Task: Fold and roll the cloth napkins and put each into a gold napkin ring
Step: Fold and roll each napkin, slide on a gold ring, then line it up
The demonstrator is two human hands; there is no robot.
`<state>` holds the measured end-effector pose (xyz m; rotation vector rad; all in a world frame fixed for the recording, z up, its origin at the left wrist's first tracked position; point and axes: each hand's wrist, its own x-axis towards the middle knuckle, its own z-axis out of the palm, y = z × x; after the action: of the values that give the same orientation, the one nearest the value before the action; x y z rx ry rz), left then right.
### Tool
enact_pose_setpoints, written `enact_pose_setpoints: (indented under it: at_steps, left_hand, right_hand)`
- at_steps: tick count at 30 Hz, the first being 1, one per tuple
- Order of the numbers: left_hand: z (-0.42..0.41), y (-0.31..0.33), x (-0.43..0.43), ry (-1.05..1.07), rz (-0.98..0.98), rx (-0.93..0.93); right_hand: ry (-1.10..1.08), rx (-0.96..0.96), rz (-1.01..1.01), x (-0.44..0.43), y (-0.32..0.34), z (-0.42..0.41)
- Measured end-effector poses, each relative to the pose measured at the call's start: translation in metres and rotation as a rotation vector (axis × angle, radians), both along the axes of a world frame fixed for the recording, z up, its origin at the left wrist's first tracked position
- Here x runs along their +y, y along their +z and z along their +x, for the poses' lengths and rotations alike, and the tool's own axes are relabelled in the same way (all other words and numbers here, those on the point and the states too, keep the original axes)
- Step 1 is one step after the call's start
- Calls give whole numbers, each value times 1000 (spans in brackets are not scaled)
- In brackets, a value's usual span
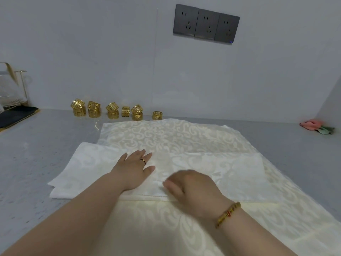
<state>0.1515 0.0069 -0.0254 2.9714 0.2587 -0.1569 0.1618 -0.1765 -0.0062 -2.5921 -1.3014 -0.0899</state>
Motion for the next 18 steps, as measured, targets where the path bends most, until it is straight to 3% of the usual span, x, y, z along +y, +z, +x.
enact_pose_setpoints:
  at_steps: [6,11,18]
  left_hand:
    - [-1,-6,-4,41,13,-93]
    - [-2,-6,2,85,-8,-89]
    - [-24,-4,58,271,-13,-61]
  right_hand:
    - [-178,219,84,64,-8,36]
    - [-247,184,-130,54,-26,46]
    - [-408,163,-188,-10,-22,62]
